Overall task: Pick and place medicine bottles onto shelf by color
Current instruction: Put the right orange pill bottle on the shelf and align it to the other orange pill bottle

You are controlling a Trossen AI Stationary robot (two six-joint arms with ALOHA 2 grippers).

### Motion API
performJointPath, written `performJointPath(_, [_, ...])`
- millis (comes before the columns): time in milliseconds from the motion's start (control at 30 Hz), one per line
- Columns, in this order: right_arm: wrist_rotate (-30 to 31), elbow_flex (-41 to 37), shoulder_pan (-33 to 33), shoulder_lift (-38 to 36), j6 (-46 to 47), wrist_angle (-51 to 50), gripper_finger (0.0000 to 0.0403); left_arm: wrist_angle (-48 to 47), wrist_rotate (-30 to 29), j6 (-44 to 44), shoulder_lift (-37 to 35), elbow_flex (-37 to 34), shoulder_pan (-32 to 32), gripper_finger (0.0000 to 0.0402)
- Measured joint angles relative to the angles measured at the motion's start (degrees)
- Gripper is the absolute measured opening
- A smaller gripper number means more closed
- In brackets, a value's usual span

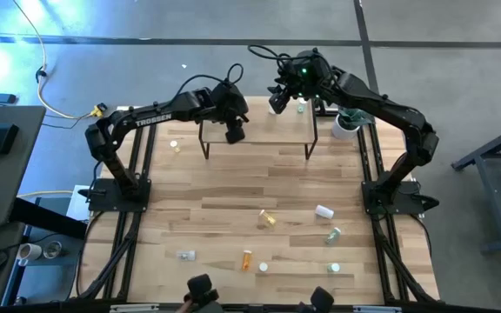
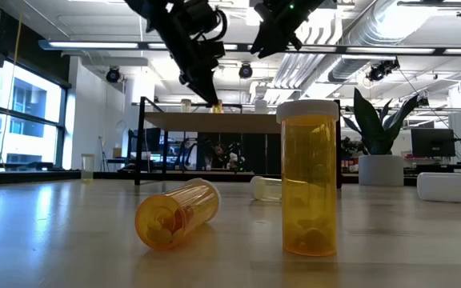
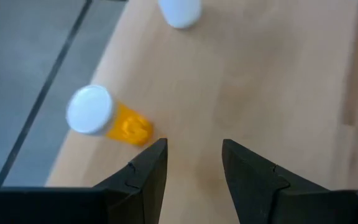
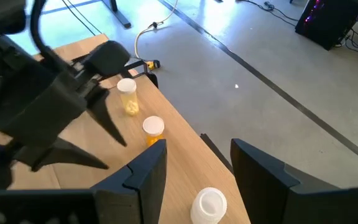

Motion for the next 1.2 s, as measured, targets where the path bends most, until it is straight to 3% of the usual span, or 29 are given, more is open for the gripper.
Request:
performJointPath(433, [-2.0,1.8,0.3,-1.3,0.2,-6.6,0.017,-6.0,0.8,-8.6,-11.3,0.5,-3.0,0.0145])
performJointPath(933, [-12.6,1.8,2.7,-2.0,7.7,-20.6,0.017,9.8,-1.7,-24.9,-31.5,-22.7,-12.7,0.0145])
performJointPath(1200, [-14.1,1.8,8.5,-2.0,10.5,-27.5,0.017,12.8,-2.8,-28.6,-37.3,-28.7,-19.5,0.0145])
